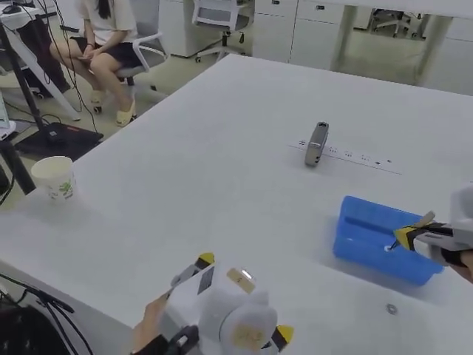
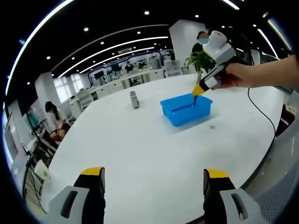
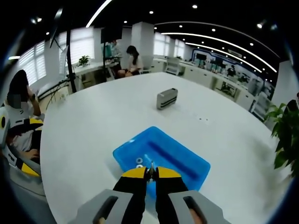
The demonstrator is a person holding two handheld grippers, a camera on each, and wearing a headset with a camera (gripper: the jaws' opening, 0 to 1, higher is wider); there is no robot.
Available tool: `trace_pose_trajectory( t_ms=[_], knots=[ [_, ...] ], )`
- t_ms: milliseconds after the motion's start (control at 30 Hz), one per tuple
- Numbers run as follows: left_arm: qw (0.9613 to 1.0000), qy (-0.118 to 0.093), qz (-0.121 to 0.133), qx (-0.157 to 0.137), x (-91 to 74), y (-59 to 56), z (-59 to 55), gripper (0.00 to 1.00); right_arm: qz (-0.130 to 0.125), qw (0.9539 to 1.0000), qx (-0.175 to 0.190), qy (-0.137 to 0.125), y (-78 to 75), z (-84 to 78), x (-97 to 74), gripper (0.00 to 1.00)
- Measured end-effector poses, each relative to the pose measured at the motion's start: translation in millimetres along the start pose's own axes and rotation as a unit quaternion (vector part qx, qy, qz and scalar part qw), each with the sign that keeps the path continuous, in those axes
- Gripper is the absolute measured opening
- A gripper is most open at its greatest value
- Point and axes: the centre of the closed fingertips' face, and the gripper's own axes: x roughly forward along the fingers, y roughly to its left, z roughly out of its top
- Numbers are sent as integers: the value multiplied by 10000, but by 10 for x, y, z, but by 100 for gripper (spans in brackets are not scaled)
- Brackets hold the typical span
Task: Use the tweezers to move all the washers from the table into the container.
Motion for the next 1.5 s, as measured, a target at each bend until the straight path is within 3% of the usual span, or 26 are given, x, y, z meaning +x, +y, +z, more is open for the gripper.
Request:
trace_pose_trajectory(
  t_ms=[567, 900, 1500],
  knots=[
    [9999, 85, -21, 51, 8, -13, -40, 88, 81, 9995, 13, 295, 23, -138, 213, 2],
    [9999, 102, -9, 47, 6, -8, -45, 88, 138, 9986, -162, 479, 70, -209, 304, 2],
    [9999, 141, 10, 61, 3, -7, -56, 88, 126, 9989, 1, 451, 29, -219, 342, 3]
  ],
)
